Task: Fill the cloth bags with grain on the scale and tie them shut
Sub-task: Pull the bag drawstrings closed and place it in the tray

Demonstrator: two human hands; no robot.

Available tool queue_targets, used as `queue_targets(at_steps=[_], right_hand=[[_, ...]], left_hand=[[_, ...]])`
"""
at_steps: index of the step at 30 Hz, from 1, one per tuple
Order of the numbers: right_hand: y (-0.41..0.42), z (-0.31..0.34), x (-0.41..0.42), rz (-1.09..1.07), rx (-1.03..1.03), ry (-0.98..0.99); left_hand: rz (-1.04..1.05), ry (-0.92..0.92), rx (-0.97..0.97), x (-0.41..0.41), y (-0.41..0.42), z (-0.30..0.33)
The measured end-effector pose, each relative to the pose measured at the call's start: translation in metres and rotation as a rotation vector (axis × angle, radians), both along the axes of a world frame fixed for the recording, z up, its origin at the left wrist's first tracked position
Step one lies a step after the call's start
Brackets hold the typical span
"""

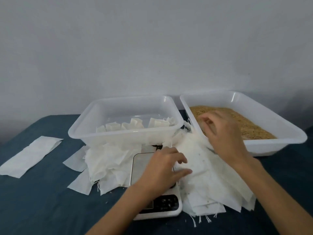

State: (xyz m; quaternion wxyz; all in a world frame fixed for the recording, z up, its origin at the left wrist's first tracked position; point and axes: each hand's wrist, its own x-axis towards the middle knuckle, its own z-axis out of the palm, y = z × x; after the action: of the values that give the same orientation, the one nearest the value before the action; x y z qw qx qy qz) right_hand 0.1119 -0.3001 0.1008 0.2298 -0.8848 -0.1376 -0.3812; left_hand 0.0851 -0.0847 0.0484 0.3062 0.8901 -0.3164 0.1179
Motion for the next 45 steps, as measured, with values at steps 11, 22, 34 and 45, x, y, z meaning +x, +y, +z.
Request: queue_targets(at_steps=[11, 22, 34, 45], right_hand=[[0.064, -0.037, -0.013, 0.256, 0.215, -0.021], [0.063, -0.044, -0.012, 0.247, 0.222, -0.140], [0.060, -0.046, -0.016, 0.259, 0.240, -0.219], [0.062, -0.043, -0.023, 0.308, 0.328, -0.178]], left_hand=[[-0.019, -0.058, -0.049, 0.012, -0.019, -0.023], [-0.015, 0.237, -0.391, 0.011, -0.020, -0.006], [-0.149, 0.460, -0.544, 0.011, -0.016, -0.005], [-0.175, 0.544, -0.616, 0.004, -0.013, 0.007]])
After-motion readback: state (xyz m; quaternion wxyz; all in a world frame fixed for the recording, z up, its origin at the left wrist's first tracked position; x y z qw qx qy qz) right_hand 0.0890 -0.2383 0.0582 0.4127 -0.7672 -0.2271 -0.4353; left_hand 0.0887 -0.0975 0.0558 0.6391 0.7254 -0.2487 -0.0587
